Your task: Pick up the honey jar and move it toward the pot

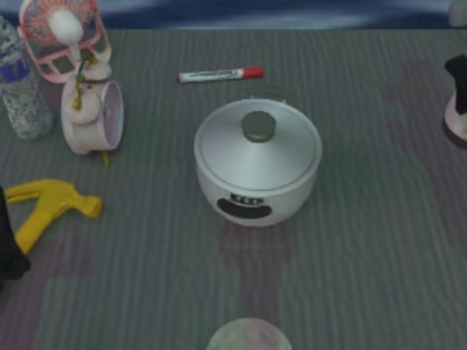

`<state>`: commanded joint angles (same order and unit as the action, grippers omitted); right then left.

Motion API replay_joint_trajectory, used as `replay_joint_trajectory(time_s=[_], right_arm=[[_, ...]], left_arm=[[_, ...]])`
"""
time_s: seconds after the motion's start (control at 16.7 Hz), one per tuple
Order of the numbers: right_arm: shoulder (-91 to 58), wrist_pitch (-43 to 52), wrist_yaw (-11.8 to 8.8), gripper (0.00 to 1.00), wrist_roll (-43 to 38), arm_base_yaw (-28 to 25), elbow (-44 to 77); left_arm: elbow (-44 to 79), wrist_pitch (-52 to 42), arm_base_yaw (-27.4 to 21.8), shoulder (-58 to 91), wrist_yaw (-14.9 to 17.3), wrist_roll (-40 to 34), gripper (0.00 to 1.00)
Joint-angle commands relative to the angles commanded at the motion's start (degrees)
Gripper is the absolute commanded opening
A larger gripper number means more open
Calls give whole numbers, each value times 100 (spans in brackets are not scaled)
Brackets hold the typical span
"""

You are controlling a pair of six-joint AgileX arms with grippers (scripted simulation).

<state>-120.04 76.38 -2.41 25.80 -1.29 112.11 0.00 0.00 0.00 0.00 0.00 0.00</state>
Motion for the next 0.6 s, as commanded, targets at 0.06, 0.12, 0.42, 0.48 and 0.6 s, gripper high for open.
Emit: replay_joint_trajectory(time_s=[0.06, 0.12, 0.42, 0.48, 0.6], right_arm=[[164, 29, -2, 0, 2, -9, -162], [267, 50, -3, 0, 4, -15, -263], [289, 49, -4, 0, -19, 9, -283], [272, 37, 3, 0, -86, -24, -289], [215, -24, 38, 0, -400, -156, -327]], left_arm=[[0, 0, 0, 0, 0, 0, 100], [0, 0, 0, 0, 0, 0, 100], [0, 0, 0, 0, 0, 0, 100], [0, 0, 0, 0, 0, 0, 100], [0, 0, 0, 0, 0, 0, 100]])
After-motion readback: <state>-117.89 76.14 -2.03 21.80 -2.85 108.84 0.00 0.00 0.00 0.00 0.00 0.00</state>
